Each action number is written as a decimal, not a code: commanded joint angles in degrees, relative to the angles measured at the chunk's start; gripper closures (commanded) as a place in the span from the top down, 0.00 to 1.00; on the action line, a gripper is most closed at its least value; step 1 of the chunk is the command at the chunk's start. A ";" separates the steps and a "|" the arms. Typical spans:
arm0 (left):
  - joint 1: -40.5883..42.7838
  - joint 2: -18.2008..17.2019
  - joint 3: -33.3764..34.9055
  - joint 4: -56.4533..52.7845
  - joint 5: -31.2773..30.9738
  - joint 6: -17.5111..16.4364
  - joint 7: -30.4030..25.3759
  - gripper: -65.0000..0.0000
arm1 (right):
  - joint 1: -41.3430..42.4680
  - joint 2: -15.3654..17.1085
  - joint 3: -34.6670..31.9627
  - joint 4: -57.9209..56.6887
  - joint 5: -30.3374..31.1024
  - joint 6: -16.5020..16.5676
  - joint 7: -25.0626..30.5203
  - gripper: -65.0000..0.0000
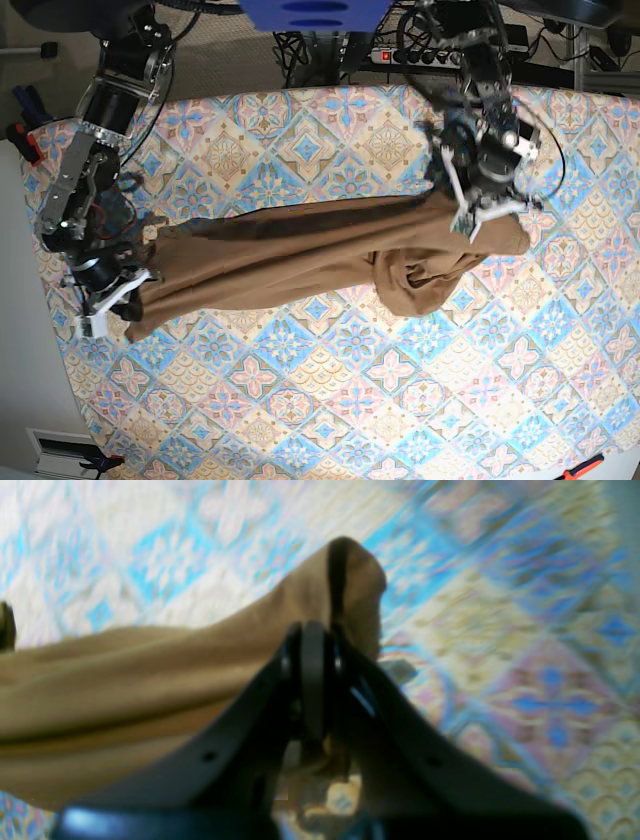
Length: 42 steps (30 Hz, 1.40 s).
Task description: Layout the t-shirt on the table in an organized manner, then fold the t-shirt properly
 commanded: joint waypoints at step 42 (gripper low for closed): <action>-59.15 -3.78 25.76 -16.48 22.41 0.56 15.43 0.00 | 41.92 6.74 -0.57 -28.65 0.26 -0.35 -1.89 0.00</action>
